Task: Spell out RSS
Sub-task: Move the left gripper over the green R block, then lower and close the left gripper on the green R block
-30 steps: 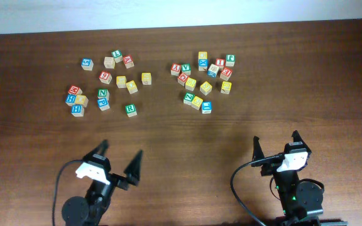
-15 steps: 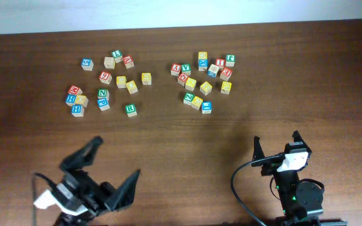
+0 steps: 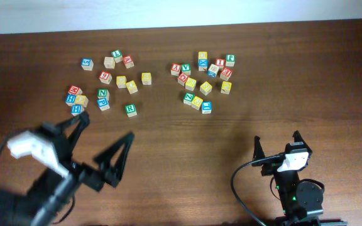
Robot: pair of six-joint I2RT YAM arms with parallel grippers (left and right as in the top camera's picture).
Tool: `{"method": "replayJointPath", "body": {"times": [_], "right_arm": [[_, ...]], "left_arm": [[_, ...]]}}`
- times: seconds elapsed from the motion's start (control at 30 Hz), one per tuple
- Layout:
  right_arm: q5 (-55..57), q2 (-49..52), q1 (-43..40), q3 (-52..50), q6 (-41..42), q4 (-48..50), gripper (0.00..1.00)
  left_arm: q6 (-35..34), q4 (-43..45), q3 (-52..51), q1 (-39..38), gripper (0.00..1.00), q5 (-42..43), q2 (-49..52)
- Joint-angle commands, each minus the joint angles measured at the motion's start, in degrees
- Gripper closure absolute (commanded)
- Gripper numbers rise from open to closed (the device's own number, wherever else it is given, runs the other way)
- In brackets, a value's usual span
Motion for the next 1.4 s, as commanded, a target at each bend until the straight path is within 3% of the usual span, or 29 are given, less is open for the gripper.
{"method": "replayJointPath", "body": {"times": [0.0, 0.07, 0.2, 0.37, 0.47, 0.87, 1.03, 1.27, 1.37], "right_arm": [[0.7, -0.5, -0.52, -0.28, 0.24, -0.35, 0.02], [0.72, -0.5, -0.52, -0.28, 0.24, -0.35, 0.02], [0.7, -0.5, -0.52, -0.28, 0.24, -0.35, 0.02], [0.7, -0.5, -0.52, -0.28, 0.24, -0.35, 0.02], [0.7, -0.5, -0.52, -0.28, 0.24, -0.35, 0.02], [0.7, -0.5, -0.52, -0.28, 0.24, -0.35, 0.02], [0.72, -0.5, -0.52, -0.28, 0.24, -0.35, 0.02], [0.72, -0.5, -0.52, -0.28, 0.24, -0.35, 0.02], [0.7, -0.5, -0.52, -0.28, 0.24, -0.33, 0.02]], "left_arm": [[5.4, -19.56, 11.04, -0.09, 0.01, -1.55, 16.81], [5.31, -28.83, 12.85, -0.09, 0.01, -0.98, 24.28], [4.57, -30.97, 12.87, -1.14, 0.01, -3.5, 35.21], [-6.62, -35.47, 14.75, -7.06, 0.01, -28.13, 45.31], [-11.56, -36.15, 14.95, -10.62, 0.01, -34.88, 50.38], [-12.07, -22.51, 14.36, -11.43, 0.0, -38.95, 64.26], [-15.98, -19.61, 14.14, -11.45, 0.17, -38.97, 70.93], [-15.93, -12.7, 14.12, -11.43, 0.15, -38.95, 79.43], [-12.92, -9.86, 14.12, -11.45, 0.16, -38.95, 80.91]]}}
